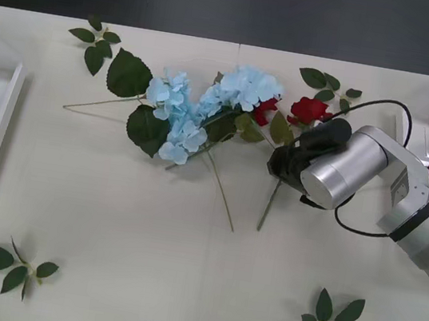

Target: Put the red flowers into the right box and the blue flowers into the left box

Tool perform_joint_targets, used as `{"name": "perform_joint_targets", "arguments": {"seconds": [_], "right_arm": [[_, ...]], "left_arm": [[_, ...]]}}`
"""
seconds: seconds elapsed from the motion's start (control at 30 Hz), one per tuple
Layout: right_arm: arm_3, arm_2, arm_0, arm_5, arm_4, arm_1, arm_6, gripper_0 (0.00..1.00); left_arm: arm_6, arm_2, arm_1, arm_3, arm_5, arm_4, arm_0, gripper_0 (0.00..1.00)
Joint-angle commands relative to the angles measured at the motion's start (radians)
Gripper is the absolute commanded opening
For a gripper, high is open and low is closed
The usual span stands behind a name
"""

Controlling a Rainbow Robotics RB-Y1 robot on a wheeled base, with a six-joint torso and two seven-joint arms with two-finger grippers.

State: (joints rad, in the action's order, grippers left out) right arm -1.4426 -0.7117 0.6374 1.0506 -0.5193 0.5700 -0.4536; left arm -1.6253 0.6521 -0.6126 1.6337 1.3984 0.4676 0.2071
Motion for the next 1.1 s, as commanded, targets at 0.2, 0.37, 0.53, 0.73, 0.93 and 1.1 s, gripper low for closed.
{"name": "perform_joint_targets", "arguments": {"seconds": [0.2, 0.37, 0.53, 0.73, 0.93, 1.1], "right_arm": [[0.008, -0.002, 0.028, -0.004, -0.022, 0.005, -0.069, 0.0], [0.007, -0.002, 0.028, -0.004, -0.025, 0.01, -0.077, 0.0], [-0.001, 0.005, 0.041, -0.004, -0.024, 0.014, -0.085, 0.0], [-0.087, 0.075, 0.041, 0.026, -0.053, 0.037, -0.094, 0.0], [-0.199, 0.161, 0.038, 0.154, -0.076, 0.068, -0.139, 0.0], [-0.3, 0.245, 0.038, 0.345, -0.088, 0.097, -0.264, 0.0]], "left_arm": [[-0.217, -0.034, -0.029, -0.12, -0.107, -0.012, 0.057, 0.0], [-0.228, -0.055, -0.029, -0.16, -0.141, -0.032, 0.063, 0.0], [-0.234, -0.075, -0.029, -0.172, -0.157, -0.052, 0.064, 0.0], [-0.234, -0.08, -0.029, -0.172, -0.157, -0.053, 0.066, 0.64], [-0.234, -0.081, -0.029, -0.149, -0.138, -0.03, 0.068, 0.83], [-0.235, -0.08, -0.029, -0.005, 0.007, -0.003, 0.064, 0.93]]}}
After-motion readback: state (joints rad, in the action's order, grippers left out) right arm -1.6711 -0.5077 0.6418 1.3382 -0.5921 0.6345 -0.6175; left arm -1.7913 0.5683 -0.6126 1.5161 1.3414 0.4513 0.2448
